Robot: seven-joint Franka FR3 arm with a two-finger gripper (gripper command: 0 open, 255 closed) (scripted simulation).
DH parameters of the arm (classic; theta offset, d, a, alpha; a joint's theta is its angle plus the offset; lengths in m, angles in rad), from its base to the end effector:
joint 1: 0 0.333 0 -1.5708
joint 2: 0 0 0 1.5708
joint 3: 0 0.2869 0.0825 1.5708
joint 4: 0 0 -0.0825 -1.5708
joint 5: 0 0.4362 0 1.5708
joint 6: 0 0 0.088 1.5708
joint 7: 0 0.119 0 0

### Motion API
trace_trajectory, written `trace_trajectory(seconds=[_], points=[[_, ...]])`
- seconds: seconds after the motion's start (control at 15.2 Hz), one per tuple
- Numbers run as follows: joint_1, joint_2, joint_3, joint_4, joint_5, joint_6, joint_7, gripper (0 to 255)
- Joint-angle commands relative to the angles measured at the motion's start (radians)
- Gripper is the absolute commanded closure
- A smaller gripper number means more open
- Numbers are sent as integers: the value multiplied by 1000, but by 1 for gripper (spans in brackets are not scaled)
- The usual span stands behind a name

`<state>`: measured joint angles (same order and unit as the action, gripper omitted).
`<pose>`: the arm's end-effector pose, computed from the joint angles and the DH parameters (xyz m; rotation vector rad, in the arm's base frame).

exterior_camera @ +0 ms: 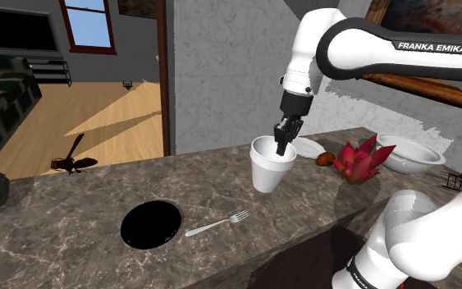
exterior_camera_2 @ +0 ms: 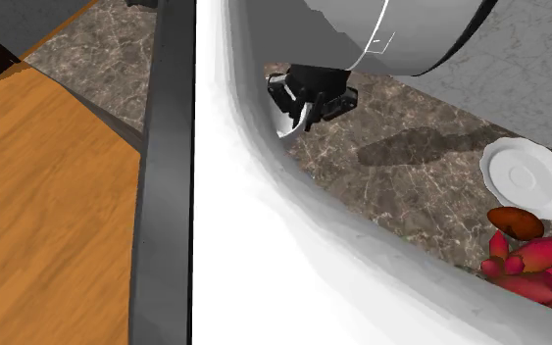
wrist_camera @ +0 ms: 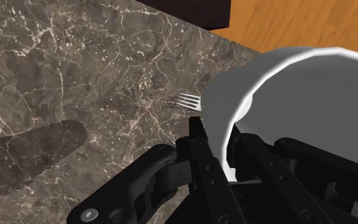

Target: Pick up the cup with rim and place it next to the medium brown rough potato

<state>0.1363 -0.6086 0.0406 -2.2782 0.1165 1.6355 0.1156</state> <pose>0.4207 0.0901 0.5329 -3.0529 -0.0673 0.0721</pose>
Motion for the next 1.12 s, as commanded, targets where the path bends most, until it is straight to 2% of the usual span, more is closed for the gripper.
trace_trajectory(seconds=[0.0, 0.53, 1.06], points=[[-16, -17, -37, -8, -23, -14, -45, 255], [-89, -54, -198, -20, -131, -49, -235, 255], [-151, -13, -366, 39, -234, -64, -432, 255]])
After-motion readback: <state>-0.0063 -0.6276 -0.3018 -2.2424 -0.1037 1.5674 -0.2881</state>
